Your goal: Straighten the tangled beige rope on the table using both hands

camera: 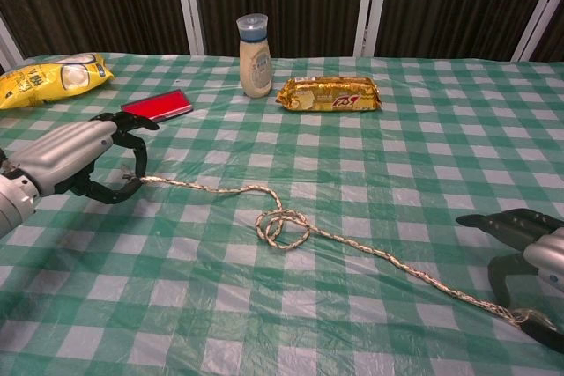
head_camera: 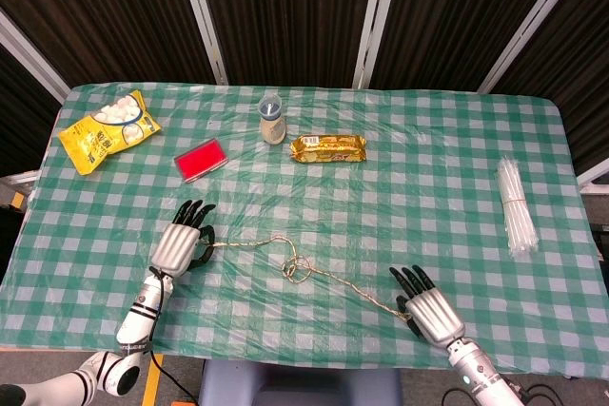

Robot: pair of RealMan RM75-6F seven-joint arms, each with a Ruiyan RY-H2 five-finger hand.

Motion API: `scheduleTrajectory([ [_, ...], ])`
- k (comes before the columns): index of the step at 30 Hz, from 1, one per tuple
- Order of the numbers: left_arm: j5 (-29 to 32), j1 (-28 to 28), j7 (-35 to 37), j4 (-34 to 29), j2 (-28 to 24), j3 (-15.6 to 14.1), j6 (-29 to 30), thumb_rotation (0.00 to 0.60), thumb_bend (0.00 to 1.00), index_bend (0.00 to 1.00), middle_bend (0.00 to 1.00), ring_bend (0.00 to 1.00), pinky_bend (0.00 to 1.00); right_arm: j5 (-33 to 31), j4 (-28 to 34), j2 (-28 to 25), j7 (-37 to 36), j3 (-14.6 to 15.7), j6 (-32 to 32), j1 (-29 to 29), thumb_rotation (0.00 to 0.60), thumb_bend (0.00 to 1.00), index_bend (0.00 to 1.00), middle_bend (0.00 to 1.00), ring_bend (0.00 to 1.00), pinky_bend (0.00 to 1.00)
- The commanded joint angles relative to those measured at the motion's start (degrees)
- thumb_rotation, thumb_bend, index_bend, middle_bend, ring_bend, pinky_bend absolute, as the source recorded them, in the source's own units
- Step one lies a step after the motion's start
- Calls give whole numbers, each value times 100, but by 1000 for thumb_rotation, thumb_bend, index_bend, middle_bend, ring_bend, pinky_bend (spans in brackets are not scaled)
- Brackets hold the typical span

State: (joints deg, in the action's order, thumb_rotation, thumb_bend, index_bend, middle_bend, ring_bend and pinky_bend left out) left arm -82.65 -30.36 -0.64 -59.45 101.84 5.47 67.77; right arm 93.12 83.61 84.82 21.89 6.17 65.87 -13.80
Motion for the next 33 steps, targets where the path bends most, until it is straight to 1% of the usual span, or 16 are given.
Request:
scheduleTrajectory([
  [1, -1, -1, -3, -4, -8, 3, 2, 600, 459, 626, 106, 0, 7, -29, 6, 8, 25, 7, -33, -11, 600, 429, 610, 0, 0, 0],
  [3, 10, 2, -2, -6, -16, 9, -5, 600, 459, 627, 105, 0, 7, -45, 7, 18, 58, 8, -37, -14, 600, 429, 642, 11, 0, 0],
  [7, 18, 15, 15, 0, -27, 12, 3, 600, 458, 628, 106, 0, 7, -53, -15, 38, 117, 12, -5, -6, 600, 429, 750, 83, 0, 0],
  [10, 22, 22, 19, 10, -34, 13, 6, 600, 458, 628, 106, 0, 7, -115, 9, 20, 172, 12, -47, -13, 600, 437, 781, 115, 0, 0],
  [18, 43, 32, 18, 11, -91, 64, 54, 600, 458, 629, 106, 0, 7, -70, 205, -172, 18, -101, 300, 26, 600, 472, 803, 148, 0, 0],
  [23, 63, 29, 41, 8, -166, 133, 110, 600, 460, 629, 106, 0, 7, -89, 370, -359, -114, -258, 539, 34, 600, 528, 803, 151, 0, 0],
  [29, 122, 9, 83, 46, -321, 267, 169, 600, 460, 628, 107, 0, 8, -113, 626, -580, -248, -523, 768, -34, 600, 544, 803, 153, 0, 0],
  [33, 228, -21, 153, 207, -492, 442, 206, 600, 459, 627, 111, 0, 7, -378, 812, -760, -286, -823, 750, -143, 600, 543, 803, 154, 0, 0],
])
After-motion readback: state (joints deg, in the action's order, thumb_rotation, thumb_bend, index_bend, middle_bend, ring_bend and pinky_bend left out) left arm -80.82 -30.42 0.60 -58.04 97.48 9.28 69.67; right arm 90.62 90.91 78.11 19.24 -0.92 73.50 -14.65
